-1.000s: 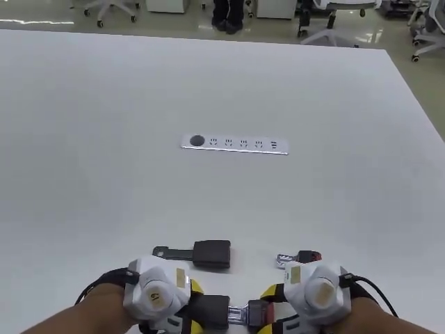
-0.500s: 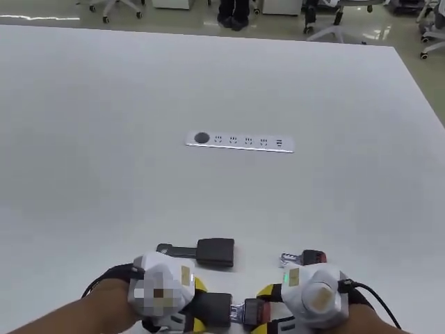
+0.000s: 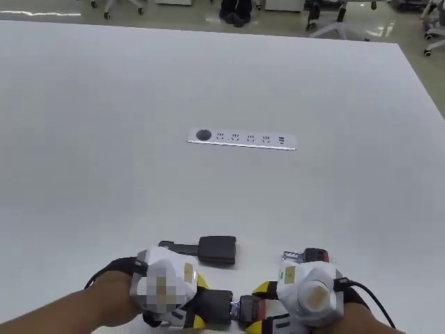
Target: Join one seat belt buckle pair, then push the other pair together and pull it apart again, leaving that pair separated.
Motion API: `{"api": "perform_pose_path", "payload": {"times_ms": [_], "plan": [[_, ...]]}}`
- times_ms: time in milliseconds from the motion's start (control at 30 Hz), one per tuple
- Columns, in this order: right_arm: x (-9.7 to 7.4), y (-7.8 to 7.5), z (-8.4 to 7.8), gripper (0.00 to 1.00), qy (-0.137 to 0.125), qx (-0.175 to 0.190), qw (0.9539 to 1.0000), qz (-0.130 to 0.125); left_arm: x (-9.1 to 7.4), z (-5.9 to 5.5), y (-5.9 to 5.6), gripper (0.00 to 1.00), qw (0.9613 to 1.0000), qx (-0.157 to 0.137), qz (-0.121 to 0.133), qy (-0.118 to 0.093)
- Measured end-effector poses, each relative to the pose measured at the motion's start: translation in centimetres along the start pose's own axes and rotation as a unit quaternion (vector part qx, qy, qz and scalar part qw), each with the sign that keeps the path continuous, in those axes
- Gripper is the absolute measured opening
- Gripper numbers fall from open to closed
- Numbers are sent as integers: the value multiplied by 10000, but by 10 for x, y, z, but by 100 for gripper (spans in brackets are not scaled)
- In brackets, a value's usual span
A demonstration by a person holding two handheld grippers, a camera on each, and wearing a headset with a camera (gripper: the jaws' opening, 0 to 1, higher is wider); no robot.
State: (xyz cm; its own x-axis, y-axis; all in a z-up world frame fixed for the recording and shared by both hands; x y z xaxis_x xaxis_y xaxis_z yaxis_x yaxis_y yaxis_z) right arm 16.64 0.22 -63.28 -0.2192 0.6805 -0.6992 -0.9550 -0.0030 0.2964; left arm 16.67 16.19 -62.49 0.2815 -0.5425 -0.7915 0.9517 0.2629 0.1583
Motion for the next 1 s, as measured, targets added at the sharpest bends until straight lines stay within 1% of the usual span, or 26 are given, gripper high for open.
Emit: {"api": "perform_pose_path", "payload": {"times_ms": [133, 200, 267, 300, 333, 567, 667, 733, 833, 1000], "plan": [[-1, 0, 1, 32, -19, -14, 10000, 20, 1, -1, 1, 33, 10000, 14, -11, -2], [2, 1, 4, 31, -16, -24, 10000, 8, 1, -1, 1, 33, 10000, 48, -45, 13], [4, 3, 7, 32, 24, -44, 10000, -17, 1, -1, 2, 33, 9999, 133, -83, 28], [6, 3, 9, 32, 13, -39, 10000, 19, 0, -2, 2, 33, 9998, 175, -114, 62], [6, 2, 8, 32, -2, -63, 10000, -43, 0, -1, 3, 33, 9999, 133, -102, -22], [5, 2, 5, 32, -14, -72, 10000, -22, -3, -2, 0, 33, 9998, 141, -121, -49], [5, 2, 5, 32, 7, -104, 9999, -3, -3, -2, 1, 33, 9997, 148, -183, -38], [5, 2, 5, 32, 20, -116, 9999, -2, -3, -1, 1, 33, 9994, 253, -228, 9], [4, 2, 6, 32, 51, -121, 9999, -24, -3, -1, 0, 33, 9992, 298, -252, 23], [3, 1, 3, 32, 56, -128, 9999, -58, -2, -2, 1, 33, 9994, 251, -249, -2]]}}
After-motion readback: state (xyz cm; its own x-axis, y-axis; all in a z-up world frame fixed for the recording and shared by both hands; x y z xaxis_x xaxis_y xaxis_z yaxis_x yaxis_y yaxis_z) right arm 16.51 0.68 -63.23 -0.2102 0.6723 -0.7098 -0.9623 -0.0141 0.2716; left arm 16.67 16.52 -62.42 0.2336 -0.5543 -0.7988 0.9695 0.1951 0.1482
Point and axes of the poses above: the centre of the closed fingertips' face, and the gripper's own axes: x roughly forward along the fingers, y roughly to its left, z roughly out of its top, the point moved 8 cm from there along -x, roughly backward along the fingers, and after that the axes turned 14 degrees about z, right-handed, at the moved point
